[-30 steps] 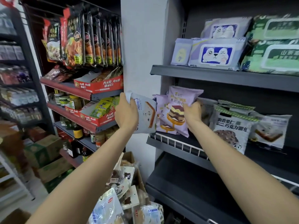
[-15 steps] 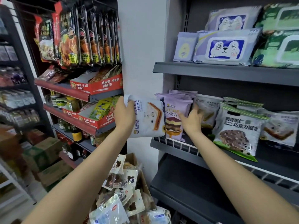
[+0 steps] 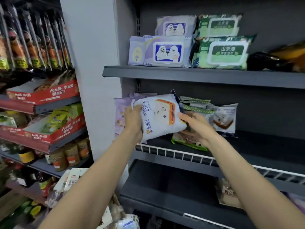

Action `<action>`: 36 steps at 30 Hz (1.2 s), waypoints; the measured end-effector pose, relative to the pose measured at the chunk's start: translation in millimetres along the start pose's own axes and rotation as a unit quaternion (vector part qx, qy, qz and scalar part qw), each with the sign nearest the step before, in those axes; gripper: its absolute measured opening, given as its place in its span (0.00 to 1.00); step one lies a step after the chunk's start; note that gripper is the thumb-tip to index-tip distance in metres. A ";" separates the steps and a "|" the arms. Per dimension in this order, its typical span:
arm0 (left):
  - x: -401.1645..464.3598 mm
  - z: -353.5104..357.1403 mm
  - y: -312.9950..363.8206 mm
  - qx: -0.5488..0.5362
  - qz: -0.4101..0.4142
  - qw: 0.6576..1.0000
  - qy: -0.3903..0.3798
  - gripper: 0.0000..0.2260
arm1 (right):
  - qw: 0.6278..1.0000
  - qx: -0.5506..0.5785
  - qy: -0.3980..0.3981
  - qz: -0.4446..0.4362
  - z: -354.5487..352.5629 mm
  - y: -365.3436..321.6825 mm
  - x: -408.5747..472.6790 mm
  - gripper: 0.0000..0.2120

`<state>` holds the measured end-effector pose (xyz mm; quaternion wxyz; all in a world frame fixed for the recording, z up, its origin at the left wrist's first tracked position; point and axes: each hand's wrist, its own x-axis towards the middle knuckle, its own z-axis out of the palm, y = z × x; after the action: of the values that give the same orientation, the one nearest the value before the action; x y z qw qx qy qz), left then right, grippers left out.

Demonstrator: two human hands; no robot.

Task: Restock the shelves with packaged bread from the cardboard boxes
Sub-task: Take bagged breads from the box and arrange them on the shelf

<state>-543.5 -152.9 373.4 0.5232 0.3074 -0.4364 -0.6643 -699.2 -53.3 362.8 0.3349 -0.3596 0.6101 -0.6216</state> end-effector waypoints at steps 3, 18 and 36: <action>-9.0 42.0 -14.4 0.047 -0.042 0.993 -0.098 0.04 | 1.000 -0.004 -0.001 -0.018 -49.8 -4.3 -2.0 0.33; 12.1 143.0 -106.5 0.754 0.208 0.577 -0.237 0.45 | 0.933 0.166 0.319 -0.010 -196.6 38.5 53.6 0.18; 15.0 133.5 -125.5 0.774 0.233 0.548 -0.217 0.51 | 0.697 -0.691 0.134 -0.138 -183.7 68.4 90.3 0.32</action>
<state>-716.5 -123.9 318.3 0.1087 0.3276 -0.9381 0.0285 -904.6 -37.7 298.5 -0.1825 -0.4832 0.8496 -0.1064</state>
